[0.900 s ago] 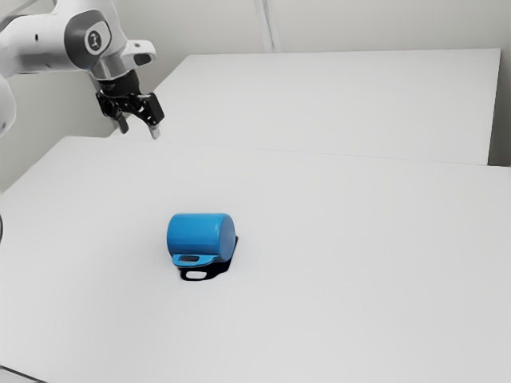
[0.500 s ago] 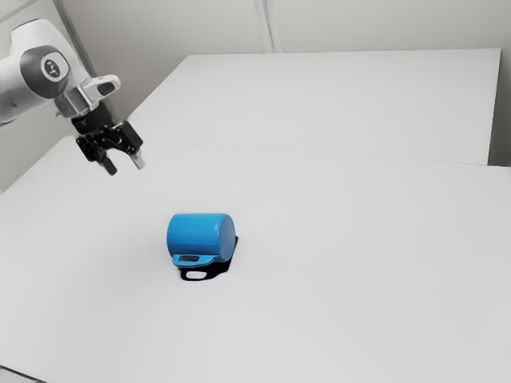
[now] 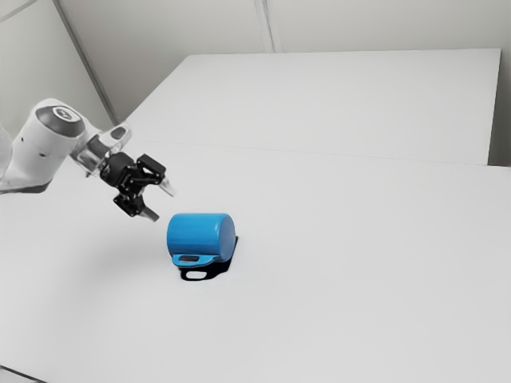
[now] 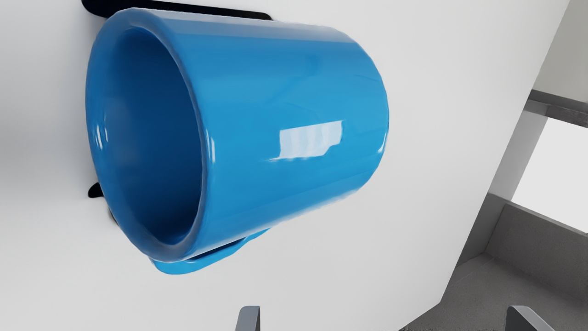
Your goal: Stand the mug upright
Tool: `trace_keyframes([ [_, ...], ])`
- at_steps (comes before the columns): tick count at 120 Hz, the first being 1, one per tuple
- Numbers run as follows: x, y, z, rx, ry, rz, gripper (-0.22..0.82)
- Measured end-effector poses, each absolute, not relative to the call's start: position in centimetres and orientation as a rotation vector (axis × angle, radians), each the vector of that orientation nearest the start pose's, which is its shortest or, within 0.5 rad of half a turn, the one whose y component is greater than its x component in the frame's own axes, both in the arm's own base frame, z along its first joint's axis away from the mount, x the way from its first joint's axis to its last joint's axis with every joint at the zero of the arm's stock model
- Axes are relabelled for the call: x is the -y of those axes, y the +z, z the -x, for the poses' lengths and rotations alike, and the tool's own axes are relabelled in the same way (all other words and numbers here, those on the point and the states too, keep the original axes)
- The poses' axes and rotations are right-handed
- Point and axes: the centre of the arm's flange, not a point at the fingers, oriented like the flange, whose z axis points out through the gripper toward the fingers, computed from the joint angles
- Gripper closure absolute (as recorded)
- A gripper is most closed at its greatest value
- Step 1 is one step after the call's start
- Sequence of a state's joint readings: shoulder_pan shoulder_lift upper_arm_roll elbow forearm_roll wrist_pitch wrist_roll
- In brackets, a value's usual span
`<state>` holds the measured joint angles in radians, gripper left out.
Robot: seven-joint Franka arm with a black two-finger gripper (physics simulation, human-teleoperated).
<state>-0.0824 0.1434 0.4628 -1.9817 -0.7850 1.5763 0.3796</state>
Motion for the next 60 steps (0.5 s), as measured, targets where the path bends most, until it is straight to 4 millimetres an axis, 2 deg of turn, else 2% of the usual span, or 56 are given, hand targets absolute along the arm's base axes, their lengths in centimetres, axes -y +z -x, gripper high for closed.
trace_keyframes([
  [7,-12.4,38.5,-52.5,-0.275,-0.244,-2.261,0.02],
  [26,-14.7,37.7,-52.5,-0.284,-0.173,-2.258,0.02],
  [37,-15.6,36.4,-52.9,-0.294,-0.152,-2.257,0.02],
  [60,-16.0,33.2,-53.6,-0.287,-0.14,-2.247,0.03],
])
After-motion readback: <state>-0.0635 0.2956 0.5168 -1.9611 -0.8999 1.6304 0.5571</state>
